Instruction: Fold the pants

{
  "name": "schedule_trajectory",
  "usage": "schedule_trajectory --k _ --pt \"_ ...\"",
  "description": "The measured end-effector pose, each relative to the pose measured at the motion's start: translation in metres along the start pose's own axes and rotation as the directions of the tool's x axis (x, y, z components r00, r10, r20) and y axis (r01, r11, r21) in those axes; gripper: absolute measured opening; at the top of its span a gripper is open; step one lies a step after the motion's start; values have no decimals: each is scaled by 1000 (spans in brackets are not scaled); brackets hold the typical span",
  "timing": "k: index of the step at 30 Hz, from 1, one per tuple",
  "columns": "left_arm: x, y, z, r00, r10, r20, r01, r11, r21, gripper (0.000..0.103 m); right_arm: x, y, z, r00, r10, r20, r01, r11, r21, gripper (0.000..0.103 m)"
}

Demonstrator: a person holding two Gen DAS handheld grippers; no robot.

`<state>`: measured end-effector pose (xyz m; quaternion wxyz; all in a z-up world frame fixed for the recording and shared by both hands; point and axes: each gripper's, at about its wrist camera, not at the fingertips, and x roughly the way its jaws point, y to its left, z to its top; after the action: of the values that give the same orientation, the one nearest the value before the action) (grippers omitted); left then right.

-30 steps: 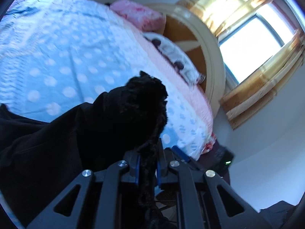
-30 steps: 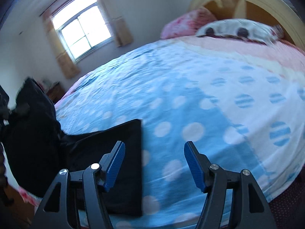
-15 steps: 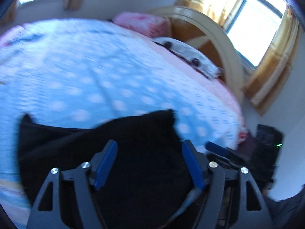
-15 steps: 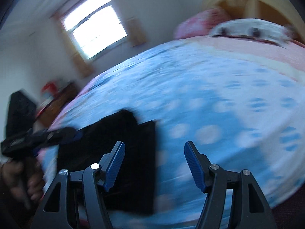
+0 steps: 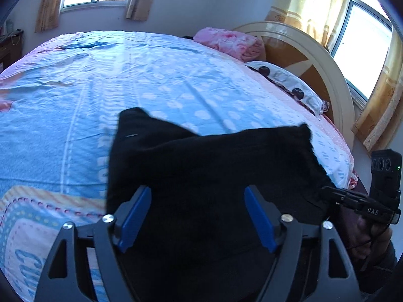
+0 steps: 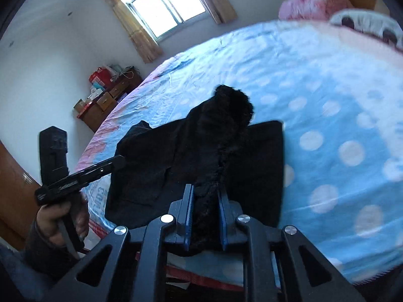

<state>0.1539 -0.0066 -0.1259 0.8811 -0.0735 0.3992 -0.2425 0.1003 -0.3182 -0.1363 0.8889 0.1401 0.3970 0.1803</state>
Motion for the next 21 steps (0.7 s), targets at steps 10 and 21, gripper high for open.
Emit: schedule_trajectory --k 10,21 --pt "9 12 -4 998 50 23 -51 998 40 91 8 -25 -7 983 -151 -106 155 987 35 51" --pt "44 47 68 960 273 61 -279 951 135 97 15 44 47 995 -61 79 76 974 -214 52"
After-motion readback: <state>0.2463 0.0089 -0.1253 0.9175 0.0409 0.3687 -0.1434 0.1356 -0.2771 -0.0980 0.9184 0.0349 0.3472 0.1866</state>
